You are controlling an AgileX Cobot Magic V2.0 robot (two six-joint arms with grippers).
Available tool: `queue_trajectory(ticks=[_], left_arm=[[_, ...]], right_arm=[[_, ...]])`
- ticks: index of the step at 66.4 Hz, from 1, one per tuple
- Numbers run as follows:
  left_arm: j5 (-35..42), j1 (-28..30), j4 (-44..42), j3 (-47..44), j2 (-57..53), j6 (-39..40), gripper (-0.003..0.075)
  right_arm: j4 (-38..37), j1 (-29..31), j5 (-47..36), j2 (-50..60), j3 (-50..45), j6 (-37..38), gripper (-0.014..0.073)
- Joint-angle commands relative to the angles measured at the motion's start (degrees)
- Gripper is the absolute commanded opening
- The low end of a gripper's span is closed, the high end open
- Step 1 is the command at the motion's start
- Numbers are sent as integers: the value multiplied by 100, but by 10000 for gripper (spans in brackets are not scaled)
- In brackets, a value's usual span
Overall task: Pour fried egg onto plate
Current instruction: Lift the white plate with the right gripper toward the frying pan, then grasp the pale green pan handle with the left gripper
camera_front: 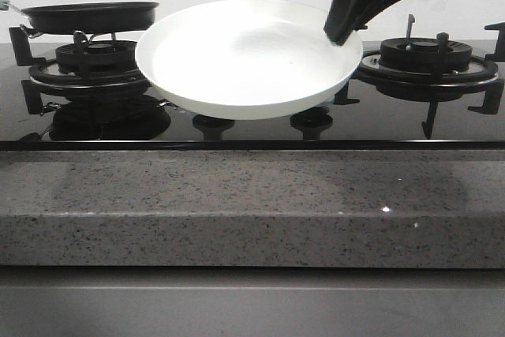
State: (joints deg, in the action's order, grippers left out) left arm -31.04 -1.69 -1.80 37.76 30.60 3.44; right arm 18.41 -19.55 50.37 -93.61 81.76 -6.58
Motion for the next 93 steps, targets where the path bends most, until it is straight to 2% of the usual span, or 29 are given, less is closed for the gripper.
queue_trajectory(ticks=[1, 15, 28, 40, 46, 55, 61, 74, 93], left_arm=[[452, -47, -111, 195, 72, 5, 582], [230, -47, -236, 626, 523, 5, 574], [-792, -47, -424, 1643, 1826, -94, 574], [-1475, 113, -176, 2507, 3107, -410, 573], [-1647, 402, 577, 2943, 3644, -1001, 573], [-1881, 1107, 2500, 3534, 4400, -2180, 564], [-2066, 1550, 3433, 3815, 4795, -2627, 564], [-2164, 2177, 5134, 4169, 5659, -3115, 564], [-2192, 2361, 6751, 4231, 6559, -3466, 564]], right_arm=[[151, 2, -269, 272, 133, 13, -68], [151, 2, -269, 272, 133, 13, -68], [151, 2, -269, 272, 133, 13, -68], [151, 2, -269, 272, 133, 13, -68], [151, 2, -269, 272, 133, 13, -68], [151, 2, -269, 272, 133, 13, -68], [151, 2, -269, 272, 133, 13, -68], [151, 2, -269, 272, 133, 13, -68], [151, 2, -269, 272, 133, 13, -68]])
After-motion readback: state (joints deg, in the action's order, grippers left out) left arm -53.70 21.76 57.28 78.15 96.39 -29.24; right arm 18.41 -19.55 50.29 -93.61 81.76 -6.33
